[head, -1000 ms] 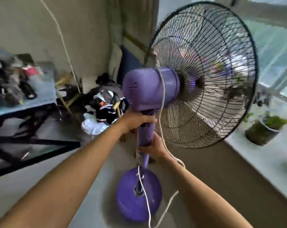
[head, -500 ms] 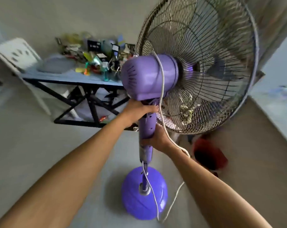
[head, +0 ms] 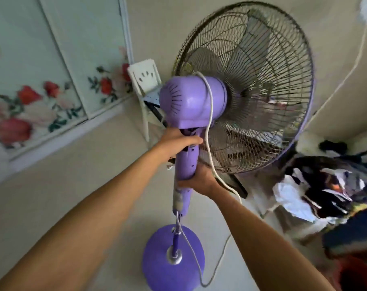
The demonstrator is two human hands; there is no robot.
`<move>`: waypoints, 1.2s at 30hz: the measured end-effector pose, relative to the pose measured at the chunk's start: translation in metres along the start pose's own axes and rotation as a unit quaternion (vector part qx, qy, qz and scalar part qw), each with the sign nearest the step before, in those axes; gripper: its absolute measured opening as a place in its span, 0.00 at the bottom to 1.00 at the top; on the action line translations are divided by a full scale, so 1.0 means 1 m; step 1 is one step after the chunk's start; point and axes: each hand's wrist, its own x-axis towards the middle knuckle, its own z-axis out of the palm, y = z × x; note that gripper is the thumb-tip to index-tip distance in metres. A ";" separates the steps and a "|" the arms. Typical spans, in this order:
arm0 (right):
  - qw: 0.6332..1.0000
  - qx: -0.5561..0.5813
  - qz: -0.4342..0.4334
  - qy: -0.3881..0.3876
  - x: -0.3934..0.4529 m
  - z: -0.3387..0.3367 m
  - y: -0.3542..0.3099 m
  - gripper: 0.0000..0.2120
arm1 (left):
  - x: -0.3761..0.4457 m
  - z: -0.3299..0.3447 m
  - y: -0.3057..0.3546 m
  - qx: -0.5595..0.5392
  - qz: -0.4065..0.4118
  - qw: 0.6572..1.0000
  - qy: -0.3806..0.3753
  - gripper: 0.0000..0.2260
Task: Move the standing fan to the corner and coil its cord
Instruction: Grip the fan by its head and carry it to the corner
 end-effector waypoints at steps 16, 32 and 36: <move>0.973 0.023 -0.071 -0.221 0.300 0.185 -0.108 0.23 | 0.180 -0.271 -0.089 0.017 -0.055 0.983 0.175 0.10; 0.970 -0.038 -0.085 -0.223 0.623 0.347 -0.201 0.24 | 0.440 -0.528 -0.194 0.017 -0.053 0.983 0.178 0.14; 0.978 -0.026 -0.068 -0.193 0.702 0.385 -0.213 0.23 | 0.510 -0.585 -0.219 -0.004 -0.057 0.987 0.150 0.13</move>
